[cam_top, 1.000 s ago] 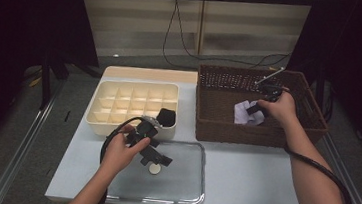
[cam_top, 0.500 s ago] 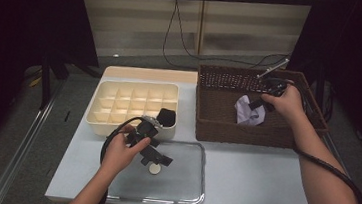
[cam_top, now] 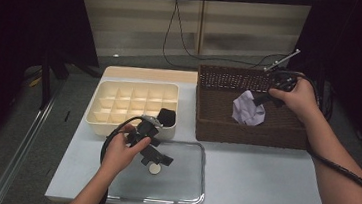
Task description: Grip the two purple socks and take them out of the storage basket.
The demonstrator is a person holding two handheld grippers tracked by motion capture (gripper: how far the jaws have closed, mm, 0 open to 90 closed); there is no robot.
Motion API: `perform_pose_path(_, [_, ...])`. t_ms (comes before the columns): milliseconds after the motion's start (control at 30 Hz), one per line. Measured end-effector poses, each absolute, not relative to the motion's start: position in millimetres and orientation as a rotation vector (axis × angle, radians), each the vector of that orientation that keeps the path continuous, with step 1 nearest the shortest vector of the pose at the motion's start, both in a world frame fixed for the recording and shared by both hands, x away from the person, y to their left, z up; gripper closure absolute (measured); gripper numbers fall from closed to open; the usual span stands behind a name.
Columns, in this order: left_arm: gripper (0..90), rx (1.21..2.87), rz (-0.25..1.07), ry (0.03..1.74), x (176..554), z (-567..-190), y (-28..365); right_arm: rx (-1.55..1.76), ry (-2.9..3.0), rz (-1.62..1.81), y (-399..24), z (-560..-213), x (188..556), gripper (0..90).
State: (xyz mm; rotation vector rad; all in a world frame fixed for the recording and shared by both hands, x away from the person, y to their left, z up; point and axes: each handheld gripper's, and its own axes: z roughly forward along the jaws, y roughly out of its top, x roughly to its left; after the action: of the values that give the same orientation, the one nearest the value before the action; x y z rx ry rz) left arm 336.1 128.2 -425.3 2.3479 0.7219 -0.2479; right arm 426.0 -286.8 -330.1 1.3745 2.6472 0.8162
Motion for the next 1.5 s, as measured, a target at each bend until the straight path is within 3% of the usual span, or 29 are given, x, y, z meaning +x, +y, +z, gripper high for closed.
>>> perform_pose_path(1500, [4.5, 2.317, -0.263, 0.734, 334, -426, 127, 1.26, 2.7, 0.901, -285, -263, 397, 88.0])
